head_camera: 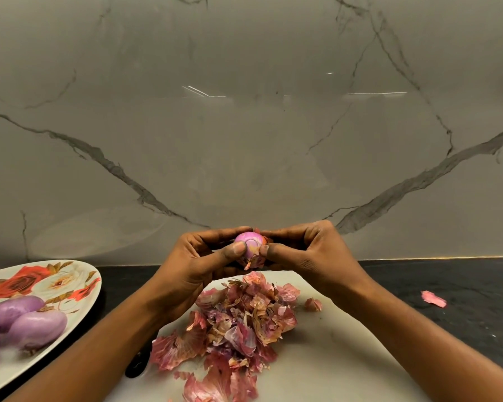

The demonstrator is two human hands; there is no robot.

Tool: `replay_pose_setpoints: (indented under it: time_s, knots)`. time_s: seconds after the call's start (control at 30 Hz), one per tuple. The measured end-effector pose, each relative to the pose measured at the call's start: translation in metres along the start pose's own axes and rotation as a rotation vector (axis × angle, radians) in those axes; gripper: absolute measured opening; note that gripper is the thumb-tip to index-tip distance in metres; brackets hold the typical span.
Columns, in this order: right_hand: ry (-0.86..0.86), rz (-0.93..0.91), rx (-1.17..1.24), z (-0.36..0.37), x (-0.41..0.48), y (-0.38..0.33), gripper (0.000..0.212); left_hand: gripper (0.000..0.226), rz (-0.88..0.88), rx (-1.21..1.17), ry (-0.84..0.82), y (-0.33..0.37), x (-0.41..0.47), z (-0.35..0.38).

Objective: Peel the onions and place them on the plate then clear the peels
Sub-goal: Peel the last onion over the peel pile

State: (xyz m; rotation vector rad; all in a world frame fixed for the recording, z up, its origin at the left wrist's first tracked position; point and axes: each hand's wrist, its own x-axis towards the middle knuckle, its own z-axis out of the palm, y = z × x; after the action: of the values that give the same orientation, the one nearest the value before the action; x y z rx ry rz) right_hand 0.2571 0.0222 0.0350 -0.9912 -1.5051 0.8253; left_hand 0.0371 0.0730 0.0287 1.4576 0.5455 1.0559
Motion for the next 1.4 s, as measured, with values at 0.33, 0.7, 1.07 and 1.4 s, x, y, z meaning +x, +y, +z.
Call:
replay_pose_setpoints:
  time_s: [0.33, 0.7, 1.07, 1.4]
  knots:
    - [0.042, -0.023, -0.103, -0.0012, 0.0006, 0.0008, 0.030, 0.036, -0.015, -0.072, -0.015, 0.0027, -0.0010, 0.0008]
    - [0.030, -0.015, -0.078, -0.0003, 0.0003, -0.0026, 0.044, 0.042, 0.009, -0.031, 0.032, 0.0018, 0.0007, 0.0001]
    - [0.039, -0.162, -0.253, -0.0046, -0.0013, -0.0010, 0.015, 0.068, 0.056, -0.035, 0.052, 0.0027, 0.0031, -0.0045]
    - [0.093, -0.160, -0.387, -0.0002, -0.0022, 0.0010, 0.011, 0.050, 0.101, 0.094, 0.115, -0.0045, 0.0049, -0.0054]
